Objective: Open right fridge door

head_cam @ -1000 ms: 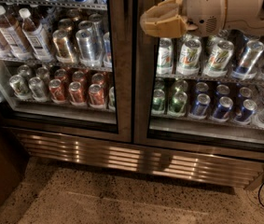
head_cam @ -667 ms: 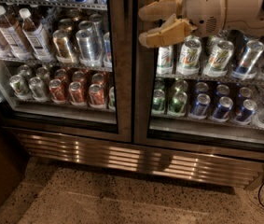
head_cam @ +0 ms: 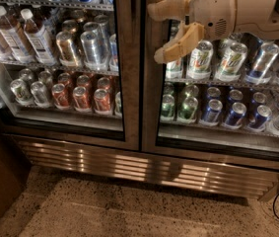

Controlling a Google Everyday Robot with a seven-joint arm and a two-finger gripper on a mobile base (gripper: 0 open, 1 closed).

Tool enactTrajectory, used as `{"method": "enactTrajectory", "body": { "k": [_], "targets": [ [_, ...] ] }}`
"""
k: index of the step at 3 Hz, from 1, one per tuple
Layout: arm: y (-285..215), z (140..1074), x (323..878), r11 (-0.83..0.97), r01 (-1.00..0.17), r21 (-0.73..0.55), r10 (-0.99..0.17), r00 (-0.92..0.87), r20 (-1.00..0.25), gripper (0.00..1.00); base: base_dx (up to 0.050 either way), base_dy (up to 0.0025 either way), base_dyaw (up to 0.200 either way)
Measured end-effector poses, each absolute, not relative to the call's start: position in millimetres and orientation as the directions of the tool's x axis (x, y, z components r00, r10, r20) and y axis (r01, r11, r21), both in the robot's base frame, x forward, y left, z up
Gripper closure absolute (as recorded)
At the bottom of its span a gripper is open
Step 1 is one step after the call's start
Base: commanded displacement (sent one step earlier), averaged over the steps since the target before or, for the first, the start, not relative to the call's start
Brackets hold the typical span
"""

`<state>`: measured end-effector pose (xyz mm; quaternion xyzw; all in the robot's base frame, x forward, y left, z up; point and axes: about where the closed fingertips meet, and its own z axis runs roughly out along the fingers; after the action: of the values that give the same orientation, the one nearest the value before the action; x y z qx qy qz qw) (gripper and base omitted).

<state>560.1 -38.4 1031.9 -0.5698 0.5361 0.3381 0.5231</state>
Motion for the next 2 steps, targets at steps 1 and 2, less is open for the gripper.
{"method": "enactTrajectory", "body": {
  "k": [1, 2],
  "targets": [
    [-34.9, 1032.0, 556.6, 0.122, -0.965, -0.234, -0.257, 0.197, -0.946, 0.0, 0.0, 0.0, 0.0],
    [-34.5, 1035.0, 549.9, 0.149, -0.959, -0.242, -0.242, 0.202, -0.949, 0.0, 0.0, 0.0, 0.0]
  ]
}}
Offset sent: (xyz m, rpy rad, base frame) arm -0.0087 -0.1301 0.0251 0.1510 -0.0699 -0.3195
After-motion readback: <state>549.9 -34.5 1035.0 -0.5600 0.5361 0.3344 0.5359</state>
